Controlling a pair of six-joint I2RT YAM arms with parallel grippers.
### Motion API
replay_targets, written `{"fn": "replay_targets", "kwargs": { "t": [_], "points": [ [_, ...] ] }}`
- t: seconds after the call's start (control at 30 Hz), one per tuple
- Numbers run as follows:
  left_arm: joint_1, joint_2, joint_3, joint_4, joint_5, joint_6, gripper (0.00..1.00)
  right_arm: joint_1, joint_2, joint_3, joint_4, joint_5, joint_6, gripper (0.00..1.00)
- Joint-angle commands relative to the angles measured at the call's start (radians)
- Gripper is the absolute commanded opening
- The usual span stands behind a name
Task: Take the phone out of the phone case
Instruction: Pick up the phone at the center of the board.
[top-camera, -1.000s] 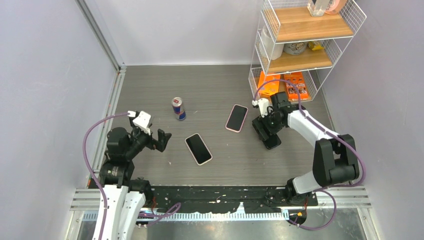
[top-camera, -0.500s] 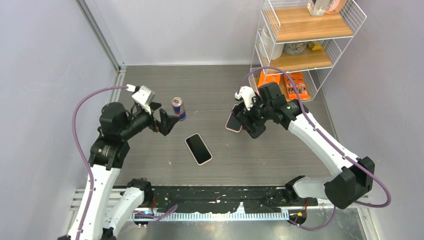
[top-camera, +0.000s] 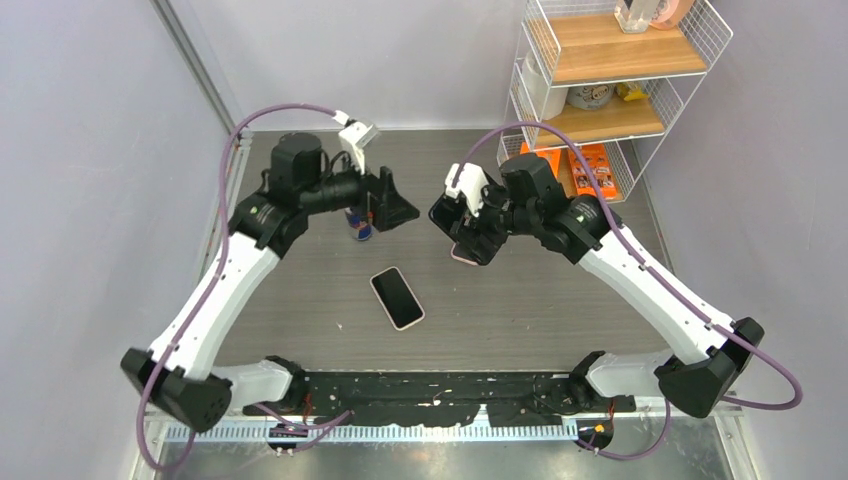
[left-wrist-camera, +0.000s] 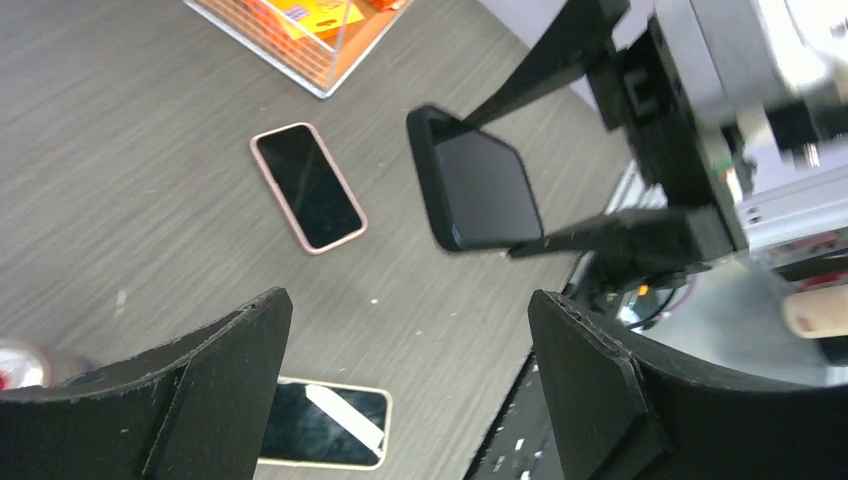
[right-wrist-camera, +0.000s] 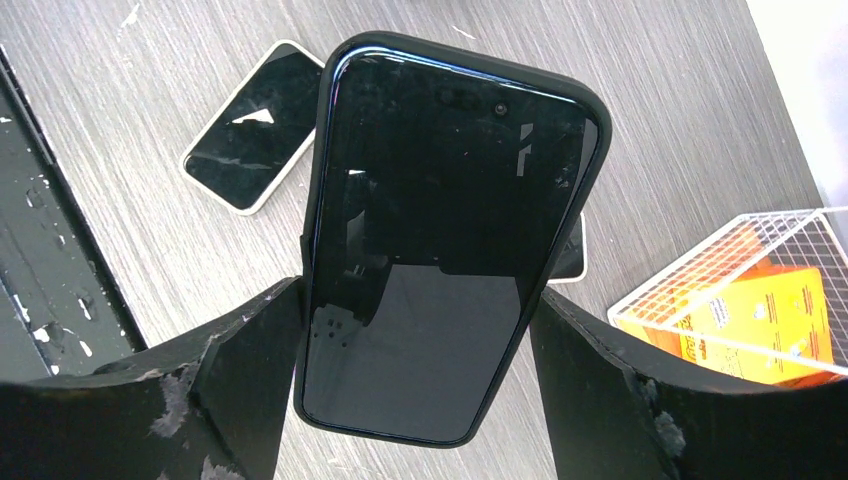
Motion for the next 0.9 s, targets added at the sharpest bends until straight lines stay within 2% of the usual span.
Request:
{"fn": "replay_targets", "kwargs": {
  "t": [0.0,0.1,0.3,0.47,0.6,0.87],
  "points": [
    [-0.022,0.106,0.114,0.008,0.129,-0.137,0.91,0.037,-0.017,0.057,0.097,0.01,-0.026,0.05],
    [-0.034,0.17,0.158,0.017,0.173,-0.185,0.85,0.057,-0.021,0.044,0.118,0.039,-0.035,0.05],
    [-0.073,0.246,0.163,0.035,0.172,-0.225,0.78,0.072,-0.028,0.034,0.15,0.058,-0.048,0.05],
    [-0.079,0.302,0.171,0.04,0.195,-0.252,0.63,0.081,-0.031,0.03,0.172,0.065,-0.043,0.05],
    [-0.086,0.32,0.176,0.055,0.195,-0.267,0.46,0.086,-0.024,0.028,0.177,0.062,-0.036,0.06],
    [-0.094,0.351,0.186,0.061,0.224,-0.268,0.01,0.09,-0.032,0.003,0.184,0.072,-0.026,0.05]
  ]
}}
